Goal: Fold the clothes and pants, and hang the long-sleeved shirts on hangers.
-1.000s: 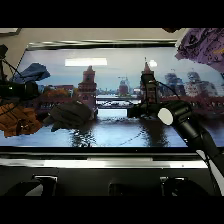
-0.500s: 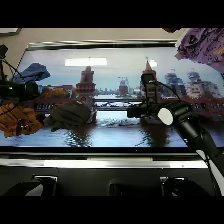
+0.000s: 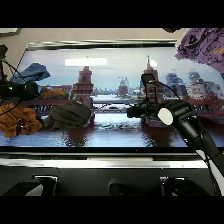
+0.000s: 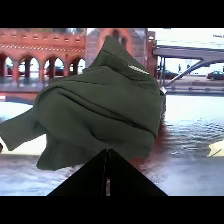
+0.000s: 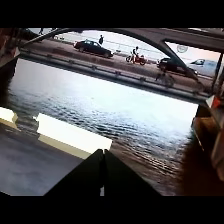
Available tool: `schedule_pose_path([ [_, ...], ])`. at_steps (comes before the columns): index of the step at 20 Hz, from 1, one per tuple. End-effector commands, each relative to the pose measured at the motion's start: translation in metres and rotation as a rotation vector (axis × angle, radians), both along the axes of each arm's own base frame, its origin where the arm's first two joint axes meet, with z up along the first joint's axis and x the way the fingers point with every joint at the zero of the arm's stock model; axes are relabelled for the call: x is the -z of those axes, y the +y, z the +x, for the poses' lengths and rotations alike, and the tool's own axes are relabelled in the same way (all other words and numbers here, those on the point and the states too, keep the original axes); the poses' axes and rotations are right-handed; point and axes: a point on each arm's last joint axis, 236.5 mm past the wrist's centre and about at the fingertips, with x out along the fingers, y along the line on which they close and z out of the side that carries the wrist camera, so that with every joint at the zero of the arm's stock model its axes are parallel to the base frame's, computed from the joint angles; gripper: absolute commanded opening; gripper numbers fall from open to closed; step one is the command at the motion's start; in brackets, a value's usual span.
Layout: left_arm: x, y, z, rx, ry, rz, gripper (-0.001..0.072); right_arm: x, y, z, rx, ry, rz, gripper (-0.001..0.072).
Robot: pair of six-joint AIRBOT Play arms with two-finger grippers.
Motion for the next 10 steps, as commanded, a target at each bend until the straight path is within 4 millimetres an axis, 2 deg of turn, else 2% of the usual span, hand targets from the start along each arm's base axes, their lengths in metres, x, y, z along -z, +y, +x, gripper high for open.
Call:
schedule_pose_path([
  [1,0.000,-0.001,0.000,0.001,0.000,-0.001,0.0020,0.000,0.000,0.000,0.000,-0.001,0.001,0.0038],
  [2,0.000,-0.001,0.000,0.002,0.000,0.000,0.0021,-0.001,0.000,0.000,0.000,-0.002,0.001,0.0038],
  [3,0.002,-0.001,0.001,-0.003,0.001,-0.003,0.0094,-0.001,0.001,0.000,0.000,-0.002,0.001,0.0039],
  [4,0.008,0.000,0.002,-0.042,0.031,-0.019,0.0549,-0.001,0.000,0.000,0.000,-0.002,0.001,0.0038],
  [5,0.019,0.001,0.003,-0.079,0.072,-0.029,0.0720,-0.001,0.000,0.000,-0.001,-0.002,0.001,0.0038],
  [7,0.060,0.001,0.008,-0.080,0.172,-0.022,0.0720,0.000,-0.001,0.001,-0.001,-0.004,-0.006,0.0038],
  [10,0.138,-0.006,0.019,-0.111,0.299,-0.028,0.0720,0.000,-0.001,0.001,-0.001,-0.005,-0.006,0.0038],
])
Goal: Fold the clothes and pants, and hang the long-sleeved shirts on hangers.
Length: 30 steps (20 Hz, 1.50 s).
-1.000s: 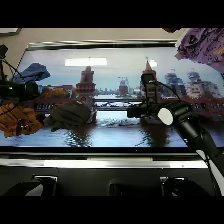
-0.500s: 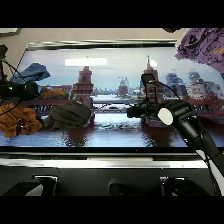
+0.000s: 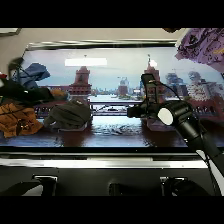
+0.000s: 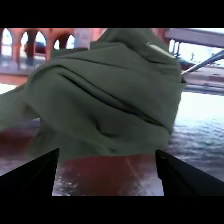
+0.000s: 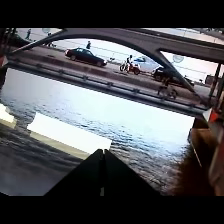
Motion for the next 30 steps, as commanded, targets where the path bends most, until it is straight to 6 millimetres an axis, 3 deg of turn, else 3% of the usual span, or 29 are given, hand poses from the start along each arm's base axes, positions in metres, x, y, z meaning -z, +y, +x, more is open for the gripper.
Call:
schedule_pose_path([
  [1,0.078,-0.006,0.015,-0.048,0.107,-0.009,0.0720,0.000,0.000,0.000,-0.001,-0.002,-0.002,0.0038],
  [4,0.126,-0.017,0.032,-0.048,0.139,-0.012,0.0720,0.000,0.000,0.000,-0.001,-0.002,-0.003,0.0038],
  [7,0.162,-0.028,0.029,-0.049,0.216,-0.013,0.0695,0.000,0.000,0.001,-0.001,-0.003,-0.003,0.0038],
  [8,0.166,-0.035,0.025,-0.051,0.239,-0.038,0.0424,0.000,0.000,0.000,-0.001,-0.003,-0.003,0.0039],
  [9,0.165,-0.043,0.023,-0.054,0.253,-0.073,0.0011,0.000,0.000,0.000,-0.001,-0.002,-0.003,0.0039],
  [11,0.147,-0.071,0.023,-0.054,0.245,-0.176,0.0018,0.002,-0.002,-0.003,-0.002,0.012,-0.011,0.0044],
  [13,0.117,-0.113,0.020,0.004,0.209,-0.267,0.0017,0.009,-0.009,-0.011,-0.007,0.052,-0.049,0.0173],
  [15,0.083,-0.173,0.002,0.095,0.187,-0.382,0.0017,0.011,-0.024,-0.025,-0.012,0.092,-0.115,0.0186],
  [17,0.060,-0.237,-0.030,0.190,0.217,-0.495,0.0017,0.007,-0.046,-0.039,-0.010,0.112,-0.196,0.0186],
  [20,0.059,-0.312,-0.070,0.281,0.222,-0.544,0.0017,-0.007,-0.079,-0.055,0.011,0.108,-0.301,0.0187],
  [23,0.086,-0.361,-0.079,0.265,0.184,-0.554,0.0029,-0.023,-0.094,-0.063,0.029,0.072,-0.327,0.0194],
  [24,0.098,-0.371,-0.078,0.258,0.169,-0.552,0.0151,-0.027,-0.095,-0.063,0.040,0.062,-0.319,0.0227],
  [25,0.106,-0.376,-0.076,0.240,0.172,-0.558,0.0403,-0.028,-0.096,-0.062,0.060,0.057,-0.309,0.0287],
  [26,0.110,-0.376,-0.072,0.219,0.180,-0.568,0.0587,-0.028,-0.095,-0.059,0.081,0.052,-0.298,0.0335],
  [28,0.101,-0.357,-0.056,0.192,0.173,-0.573,0.0621,-0.030,-0.104,-0.049,0.156,0.029,-0.302,0.0462],
  [30,0.078,-0.310,-0.030,0.209,0.121,-0.535,0.0622,-0.033,-0.137,-0.039,0.293,0.017,-0.325,0.0488],
])
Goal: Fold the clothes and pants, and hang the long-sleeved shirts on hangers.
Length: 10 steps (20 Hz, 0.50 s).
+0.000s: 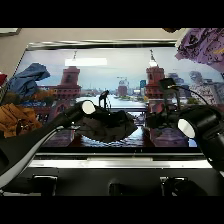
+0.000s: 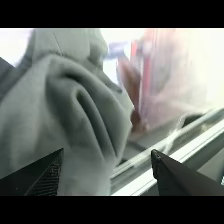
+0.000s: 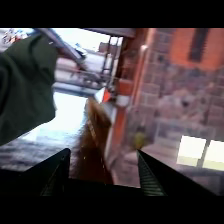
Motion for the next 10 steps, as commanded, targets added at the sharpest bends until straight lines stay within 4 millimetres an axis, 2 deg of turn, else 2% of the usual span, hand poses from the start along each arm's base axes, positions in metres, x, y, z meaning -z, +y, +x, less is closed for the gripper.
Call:
schedule_pose_path([
  [1,-0.025,0.066,0.033,-0.018,-0.074,0.062,0.0650,-0.003,-0.051,0.014,0.241,-0.033,0.012,0.0488],
  [2,-0.036,0.106,0.044,-0.041,-0.096,0.113,0.0688,0.003,-0.069,0.015,0.338,-0.012,0.081,0.0488],
  [3,-0.045,0.142,0.052,-0.072,-0.113,0.164,0.0687,0.017,-0.083,0.016,0.449,0.029,0.205,0.0485],
  [4,-0.054,0.181,0.060,-0.113,-0.128,0.216,0.0687,0.032,-0.085,0.015,0.500,0.077,0.333,0.0484],
  [6,-0.067,0.239,0.069,-0.204,-0.136,0.272,0.0686,0.064,-0.061,0.017,0.526,0.204,0.652,0.0482],
  [7,-0.070,0.259,0.073,-0.247,-0.131,0.277,0.0686,0.076,-0.044,0.019,0.509,0.261,0.783,0.0482],
  [9,-0.070,0.287,0.078,-0.308,-0.108,0.284,0.0685,0.104,-0.011,0.020,0.474,0.381,0.933,0.0496],
  [10,-0.069,0.296,0.079,-0.329,-0.102,0.286,0.0685,0.115,0.005,0.021,0.458,0.426,0.973,0.0554],
])
